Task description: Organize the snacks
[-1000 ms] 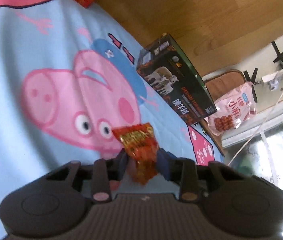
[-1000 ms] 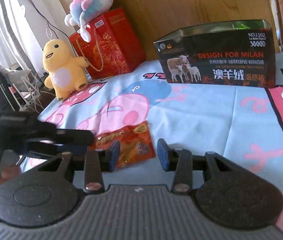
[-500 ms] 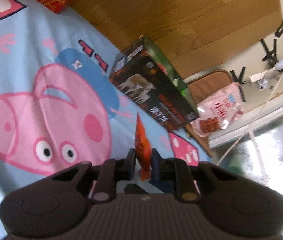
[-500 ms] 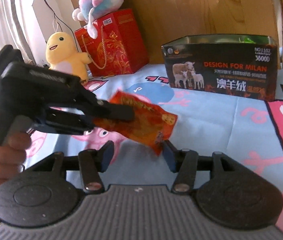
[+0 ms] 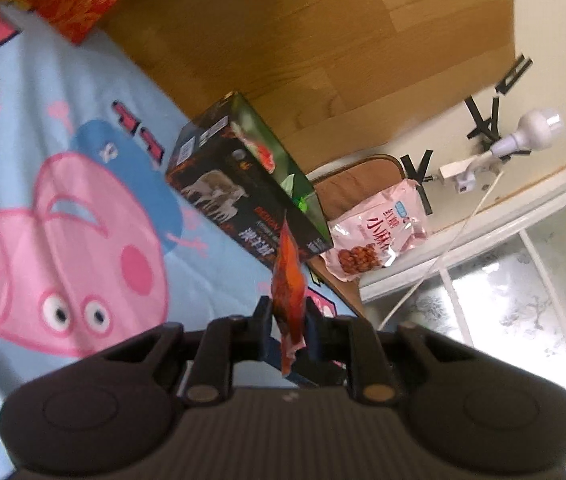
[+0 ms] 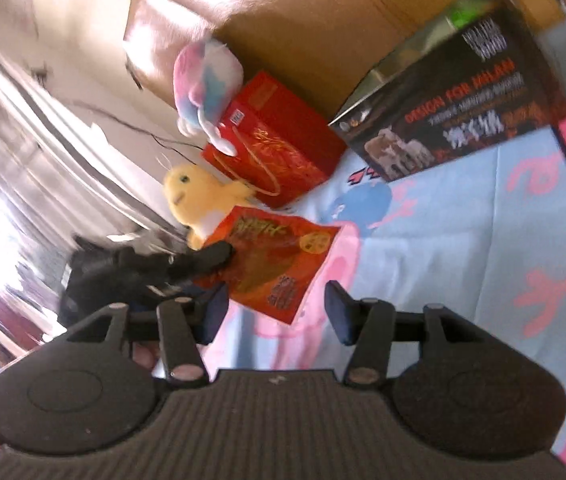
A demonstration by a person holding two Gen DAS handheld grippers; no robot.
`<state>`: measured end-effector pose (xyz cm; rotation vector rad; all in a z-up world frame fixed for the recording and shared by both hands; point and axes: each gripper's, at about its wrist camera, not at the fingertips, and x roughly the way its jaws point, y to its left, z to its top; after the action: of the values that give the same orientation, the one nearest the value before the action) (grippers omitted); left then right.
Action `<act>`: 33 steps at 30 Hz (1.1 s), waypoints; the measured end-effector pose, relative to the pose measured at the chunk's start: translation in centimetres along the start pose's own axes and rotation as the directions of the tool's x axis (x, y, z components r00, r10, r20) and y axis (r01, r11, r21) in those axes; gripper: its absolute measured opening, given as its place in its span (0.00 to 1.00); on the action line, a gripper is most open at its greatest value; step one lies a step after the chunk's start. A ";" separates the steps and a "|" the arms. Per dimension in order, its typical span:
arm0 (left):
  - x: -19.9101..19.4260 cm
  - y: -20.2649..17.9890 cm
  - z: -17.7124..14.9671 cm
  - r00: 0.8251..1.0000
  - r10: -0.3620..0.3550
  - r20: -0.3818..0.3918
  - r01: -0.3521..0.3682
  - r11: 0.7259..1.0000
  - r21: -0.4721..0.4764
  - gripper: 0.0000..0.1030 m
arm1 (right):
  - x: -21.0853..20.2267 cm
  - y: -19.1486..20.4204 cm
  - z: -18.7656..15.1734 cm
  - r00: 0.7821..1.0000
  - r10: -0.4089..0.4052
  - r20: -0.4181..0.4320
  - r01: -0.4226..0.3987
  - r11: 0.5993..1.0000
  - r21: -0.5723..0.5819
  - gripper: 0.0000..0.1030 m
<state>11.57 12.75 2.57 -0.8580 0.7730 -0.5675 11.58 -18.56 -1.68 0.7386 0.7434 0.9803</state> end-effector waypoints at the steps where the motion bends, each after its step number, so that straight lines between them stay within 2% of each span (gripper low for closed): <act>1: 0.4 -0.5 0.4 1.000 0.014 0.004 -0.014 1.000 0.018 0.16 | 0.0 -0.3 0.1 1.000 0.014 -0.004 -0.014 1.000 0.024 0.37; 2: 0.8 -0.9 0.8 1.000 0.021 0.000 -0.021 0.999 0.032 0.16 | -0.2 -0.3 0.2 1.000 0.011 0.005 -0.011 0.999 0.035 0.32; 3: 1.5 -1.5 1.5 1.000 0.014 -0.009 -0.014 0.999 0.044 0.16 | -0.6 0.0 0.5 1.000 -0.012 0.028 0.011 1.000 0.024 0.22; 5: 3.0 -3.1 2.8 1.000 0.022 -0.017 -0.021 0.995 0.096 0.17 | -1.6 0.9 1.5 0.996 -0.044 0.081 0.047 0.998 -0.029 0.20; 7: 5.1 -5.1 4.2 0.998 0.059 -0.007 -0.057 0.982 0.180 0.19 | -2.6 1.8 3.0 0.986 -0.086 0.142 0.097 0.993 -0.072 0.18; 10: 8.5 -7.6 6.3 0.989 0.147 0.031 -0.150 0.943 0.297 0.23 | -2.8 2.8 5.8 0.960 -0.182 0.211 0.215 0.965 -0.148 0.18; 13: 11.9 -8.5 8.3 0.971 0.228 0.076 -0.240 0.900 0.364 0.26 | -1.6 3.1 8.8 0.925 -0.274 0.262 0.334 0.916 -0.222 0.18; 17: 15.6 -8.1 10.1 0.923 0.351 0.159 -0.385 0.824 0.417 0.36 | 1.8 2.4 11.8 0.859 -0.400 0.320 0.497 0.802 -0.330 0.22; 18: 16.3 -8.0 10.3 0.907 0.382 0.180 -0.422 0.799 0.430 0.37 | 2.8 2.3 12.1 0.829 -0.437 0.347 0.550 0.750 -0.367 0.23; 19: 16.4 -7.7 10.4 0.899 0.394 0.189 -0.437 0.788 0.435 0.39 | 3.7 2.2 12.2 0.792 -0.475 0.382 0.605 0.692 -0.393 0.24; 20: 16.3 -7.6 10.3 0.898 0.395 0.194 -0.439 0.786 0.435 0.40 | 4.1 1.9 12.4 0.756 -0.505 0.417 0.652 0.640 -0.407 0.25; 21: 16.0 -7.4 10.2 0.903 0.384 0.194 -0.430 0.791 0.435 0.40 | 4.2 1.8 12.3 0.733 -0.515 0.445 0.678 0.609 -0.411 0.27; 22: 15.7 -7.4 10.0 0.904 0.381 0.197 -0.428 0.793 0.433 0.40 | 3.8 1.8 12.2 0.732 -0.506 0.456 0.677 0.613 -0.407 0.28; 24: 14.6 -7.5 9.2 0.899 0.385 0.211 -0.438 0.792 0.425 0.40 | 2.4 1.7 11.8 0.751 -0.474 0.460 0.651 0.648 -0.394 0.29; 26: 13.5 -7.9 8.4 0.895 0.385 0.225 -0.446 0.786 0.429 0.40 | 1.5 2.2 11.1 0.746 -0.469 0.473 0.654 0.649 -0.389 0.29; 30: 10.5 -9.2 4.6 0.881 0.394 0.261 -0.473 0.751 0.461 0.41 | -0.5 3.3 8.9 0.760 -0.447 0.472 0.630 0.684 -0.366 0.29; 33: 8.7 -9.4 1.5 0.872 0.415 0.262 -0.490 0.734 0.470 0.44 | -1.7 4.0 6.4 0.755 -0.461 0.465 0.634 0.693 -0.343 0.31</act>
<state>16.69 2.14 7.81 -0.1727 0.6215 -0.2463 14.43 -19.94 5.37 0.1897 0.3396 0.4112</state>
